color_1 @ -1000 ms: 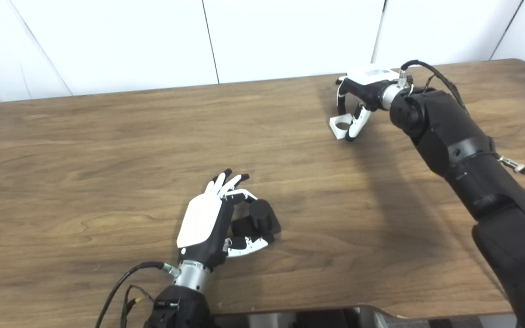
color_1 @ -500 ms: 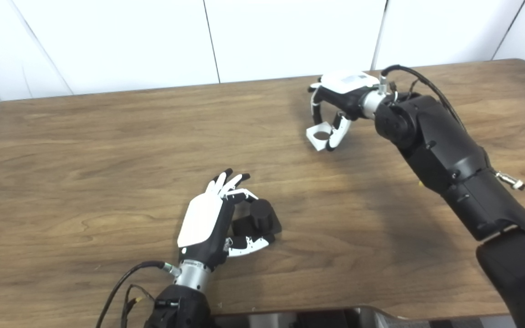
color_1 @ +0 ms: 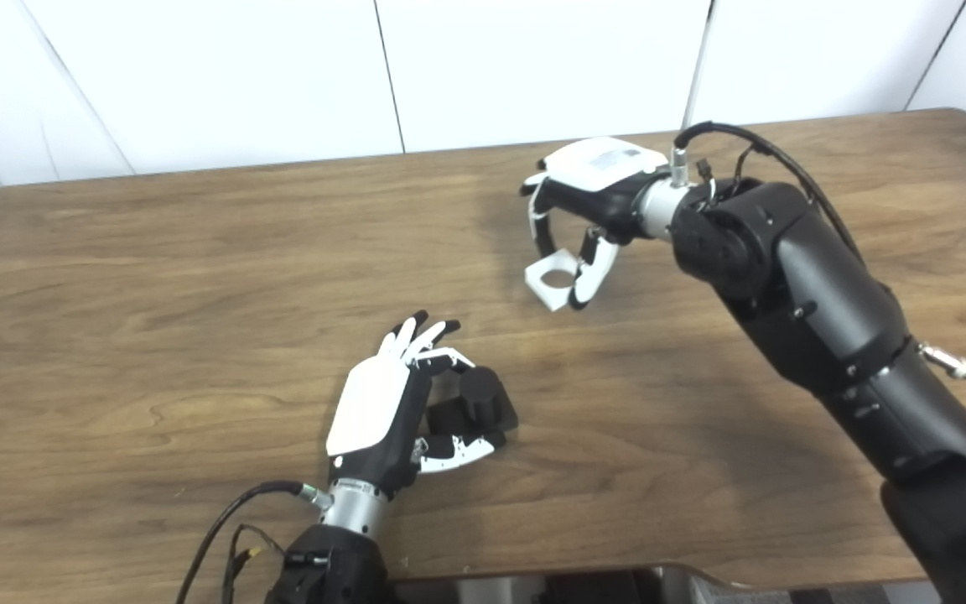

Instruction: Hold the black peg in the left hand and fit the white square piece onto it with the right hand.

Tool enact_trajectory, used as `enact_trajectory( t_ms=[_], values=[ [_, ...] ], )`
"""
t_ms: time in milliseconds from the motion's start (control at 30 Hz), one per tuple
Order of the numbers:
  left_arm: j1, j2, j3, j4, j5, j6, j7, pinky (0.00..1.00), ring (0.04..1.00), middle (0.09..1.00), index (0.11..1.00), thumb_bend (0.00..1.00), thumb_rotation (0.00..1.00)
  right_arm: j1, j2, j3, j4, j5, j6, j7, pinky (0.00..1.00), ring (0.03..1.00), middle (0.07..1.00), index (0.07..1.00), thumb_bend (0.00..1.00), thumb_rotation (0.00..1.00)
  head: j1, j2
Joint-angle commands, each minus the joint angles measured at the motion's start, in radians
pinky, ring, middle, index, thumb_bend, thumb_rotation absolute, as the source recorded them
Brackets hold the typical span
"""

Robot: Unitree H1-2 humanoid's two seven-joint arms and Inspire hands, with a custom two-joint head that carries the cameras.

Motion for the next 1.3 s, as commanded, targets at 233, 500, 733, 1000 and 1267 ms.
enact_trajectory(
  t_ms=[233,500,733,1000,1267],
  values=[
    [0.036,-0.001,-0.008,0.04,0.01,0.03,-0.041,1.0,1.0,0.911,0.489,0.51,0.08,-0.028,0.014,-0.034,-0.182,0.056,0.054,0.094,1.0,1.0,0.904,0.489,0.53,0.14,0.002,0.003],
    [0.038,-0.002,-0.01,0.038,0.016,0.037,-0.044,1.0,1.0,0.91,0.489,0.52,0.08,-0.018,0.033,-0.027,-0.295,0.054,0.068,0.14,1.0,1.0,0.904,0.488,0.53,0.14,0.003,0.009],
    [0.037,-0.003,-0.011,0.04,0.011,0.031,-0.041,1.0,1.0,0.91,0.489,0.52,0.07,-0.019,0.06,-0.015,-0.363,0.043,0.066,0.17,1.0,1.0,0.897,0.487,0.53,0.14,0.004,0.017],
    [0.033,-0.003,-0.006,0.048,0.005,0.027,-0.035,1.0,1.0,0.909,0.488,0.52,0.07,0.002,0.087,0.001,-0.346,0.014,0.033,0.157,1.0,1.0,0.893,0.487,0.53,0.14,0.0,0.016],
    [0.029,-0.001,-0.008,0.045,0.013,0.03,-0.039,1.0,1.0,0.907,0.489,0.52,0.07,0.051,0.102,0.015,-0.329,-0.017,0.017,0.145,1.0,0.99,0.892,0.487,0.53,0.14,-0.002,0.017]
  ],
)
